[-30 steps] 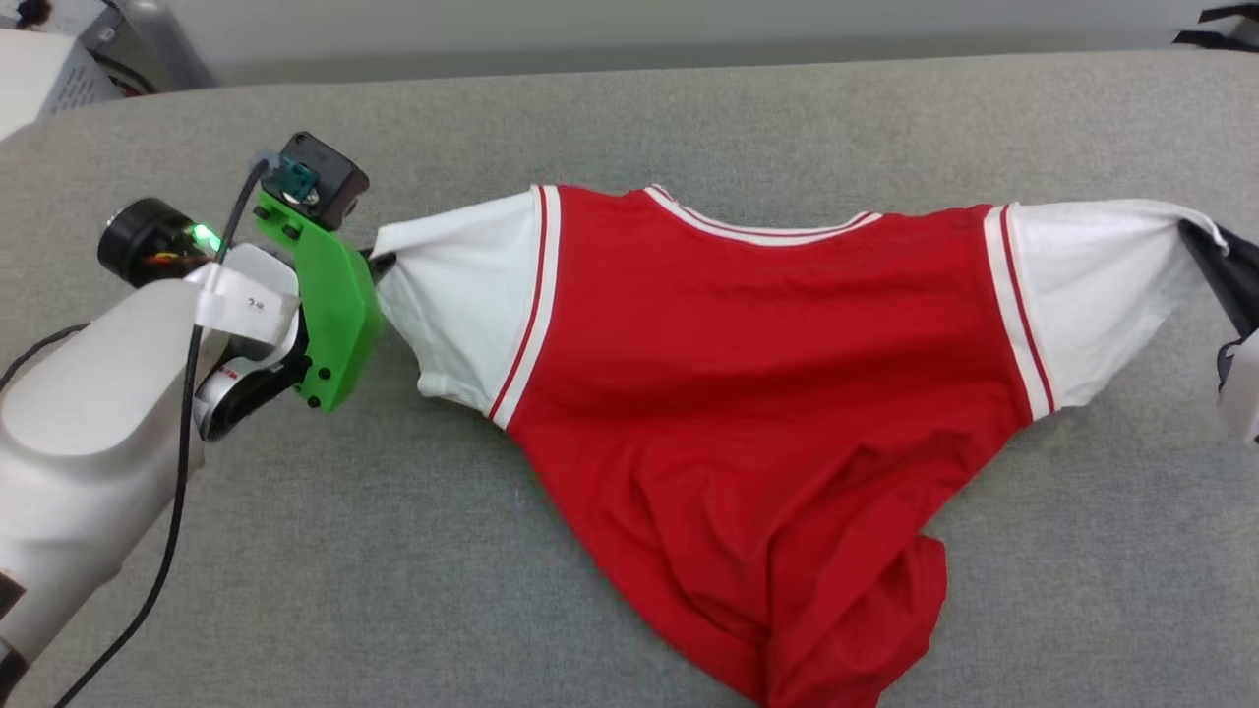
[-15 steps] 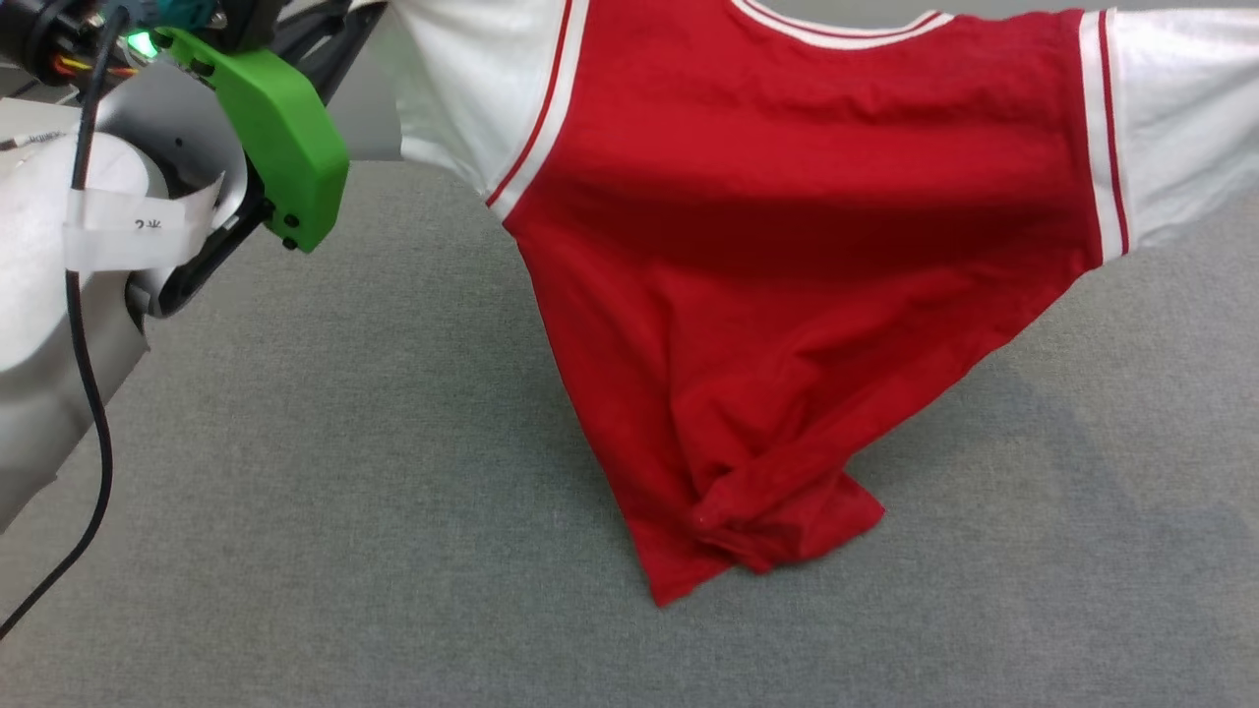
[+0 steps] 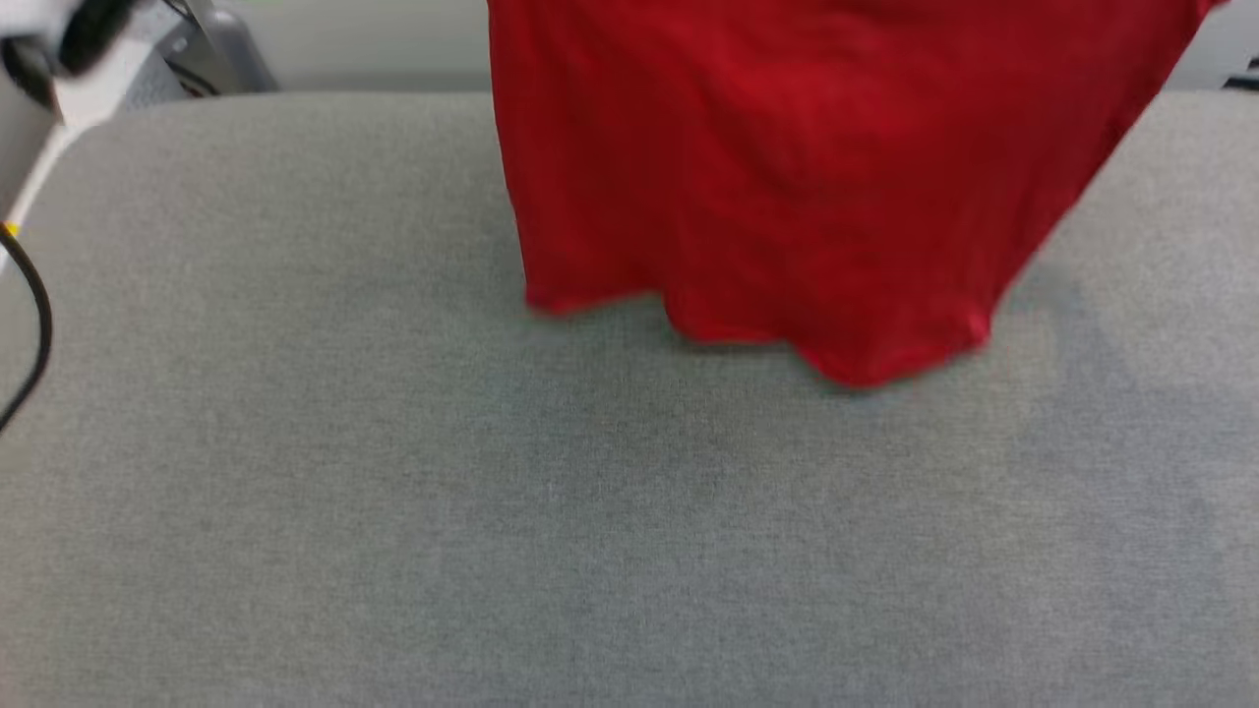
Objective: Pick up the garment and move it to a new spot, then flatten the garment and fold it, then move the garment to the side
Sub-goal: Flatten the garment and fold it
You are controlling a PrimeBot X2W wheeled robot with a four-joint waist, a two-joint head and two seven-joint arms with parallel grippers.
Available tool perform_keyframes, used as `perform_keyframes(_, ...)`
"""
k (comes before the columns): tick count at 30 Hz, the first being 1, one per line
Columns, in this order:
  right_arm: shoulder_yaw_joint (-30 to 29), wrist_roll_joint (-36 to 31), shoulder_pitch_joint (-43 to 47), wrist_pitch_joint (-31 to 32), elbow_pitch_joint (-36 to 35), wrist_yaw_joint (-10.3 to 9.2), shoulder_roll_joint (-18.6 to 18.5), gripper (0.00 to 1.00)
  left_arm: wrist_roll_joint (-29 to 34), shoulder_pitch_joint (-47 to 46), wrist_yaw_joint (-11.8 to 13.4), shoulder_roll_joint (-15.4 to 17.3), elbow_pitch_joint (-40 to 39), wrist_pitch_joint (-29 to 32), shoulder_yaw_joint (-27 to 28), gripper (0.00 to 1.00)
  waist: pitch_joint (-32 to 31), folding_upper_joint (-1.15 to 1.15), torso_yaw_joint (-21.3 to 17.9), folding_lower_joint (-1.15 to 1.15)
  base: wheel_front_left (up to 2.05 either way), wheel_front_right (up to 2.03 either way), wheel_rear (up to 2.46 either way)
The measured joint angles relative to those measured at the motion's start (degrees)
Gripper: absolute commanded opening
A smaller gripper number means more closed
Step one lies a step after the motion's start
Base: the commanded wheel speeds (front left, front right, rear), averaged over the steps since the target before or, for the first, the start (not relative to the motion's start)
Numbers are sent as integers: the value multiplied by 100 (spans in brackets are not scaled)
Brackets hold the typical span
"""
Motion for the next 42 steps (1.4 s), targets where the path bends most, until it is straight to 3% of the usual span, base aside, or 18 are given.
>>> perform_keyframes(12, 257, -504, -2694, -337, 1189, 0, 198, 0, 476, -1924, 1, -572, 1183, -677, 426, 0, 1263, 0, -39, 1, 0, 0, 0)
perform_keyframes(21, 613, -677, -3660, -857, 2128, 0, 622, 0, 561, -2402, -159, -831, 2125, -1289, 513, 0, 2009, 0, -61, 2, 0, 0, 0)
perform_keyframes(31, 1244, -212, -3318, -1511, 2841, 0, 889, 0, 448, -1768, -360, -980, 2676, -1747, 416, 0, 2102, 0, -44, 1, 0, 0, 0)
perform_keyframes(42, 2281, 623, -1467, -2007, 2829, 0, 985, 0, 221, 689, -333, -848, 2153, -1872, 672, 0, 1393, 0, -99, 0, 0, 0, 0)
